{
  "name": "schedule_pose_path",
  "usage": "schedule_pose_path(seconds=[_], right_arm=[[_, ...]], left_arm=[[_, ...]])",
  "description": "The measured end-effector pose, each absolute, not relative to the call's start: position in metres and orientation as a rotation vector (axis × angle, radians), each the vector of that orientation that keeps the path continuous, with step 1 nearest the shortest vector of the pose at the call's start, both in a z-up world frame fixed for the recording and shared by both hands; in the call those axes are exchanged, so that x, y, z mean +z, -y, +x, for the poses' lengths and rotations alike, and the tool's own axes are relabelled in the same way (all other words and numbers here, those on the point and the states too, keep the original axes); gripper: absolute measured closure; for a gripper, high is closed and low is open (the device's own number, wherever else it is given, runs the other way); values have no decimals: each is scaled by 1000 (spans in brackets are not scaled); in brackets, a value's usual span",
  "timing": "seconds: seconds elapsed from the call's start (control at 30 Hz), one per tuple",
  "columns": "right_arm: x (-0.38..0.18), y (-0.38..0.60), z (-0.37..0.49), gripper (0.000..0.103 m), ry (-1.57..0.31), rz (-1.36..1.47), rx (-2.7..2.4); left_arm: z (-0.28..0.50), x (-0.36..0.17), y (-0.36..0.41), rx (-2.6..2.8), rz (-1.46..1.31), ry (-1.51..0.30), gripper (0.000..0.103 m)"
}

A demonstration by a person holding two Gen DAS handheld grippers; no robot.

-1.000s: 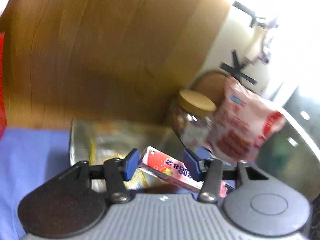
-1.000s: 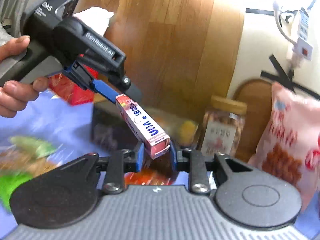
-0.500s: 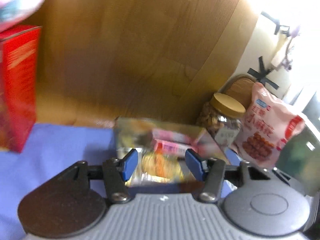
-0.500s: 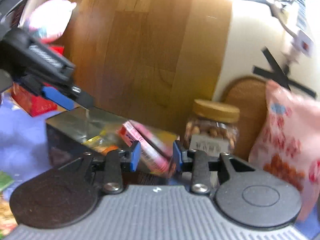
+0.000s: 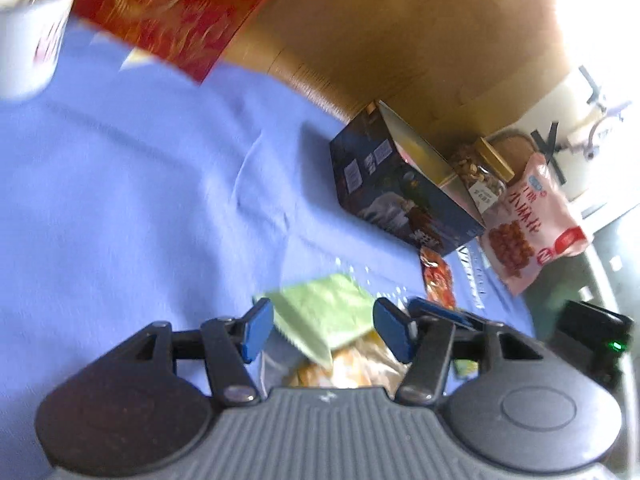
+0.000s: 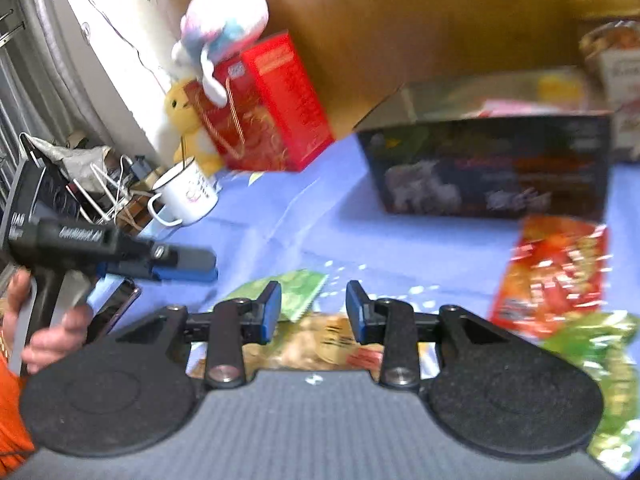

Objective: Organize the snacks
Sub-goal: 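Grasp the pale green leaf-print packet with the left tool and drop it into the tin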

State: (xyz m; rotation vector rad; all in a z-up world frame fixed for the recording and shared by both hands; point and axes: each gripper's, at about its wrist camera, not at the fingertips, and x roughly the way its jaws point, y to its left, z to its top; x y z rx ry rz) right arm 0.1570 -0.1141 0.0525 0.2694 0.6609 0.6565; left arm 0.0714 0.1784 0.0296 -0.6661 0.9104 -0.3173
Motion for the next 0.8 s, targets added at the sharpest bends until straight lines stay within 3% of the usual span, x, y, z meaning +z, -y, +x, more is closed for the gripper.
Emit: schedule_pose_path(seconds=[0.1, 0.2, 0.4, 0.8], right_arm=[[50, 96, 173, 65, -737, 288, 689], [41, 82, 182, 65, -799, 319, 705], [40, 82, 172, 75, -750, 297, 716], [97, 135, 181, 78, -397, 246, 507]], left_arm=[[73, 19, -176, -341, -704, -933, 52], [75, 7, -167, -330, -707, -952, 71], [80, 22, -156, -349, -664, -912, 72], [183, 100, -87, -473, -482, -730, 72]])
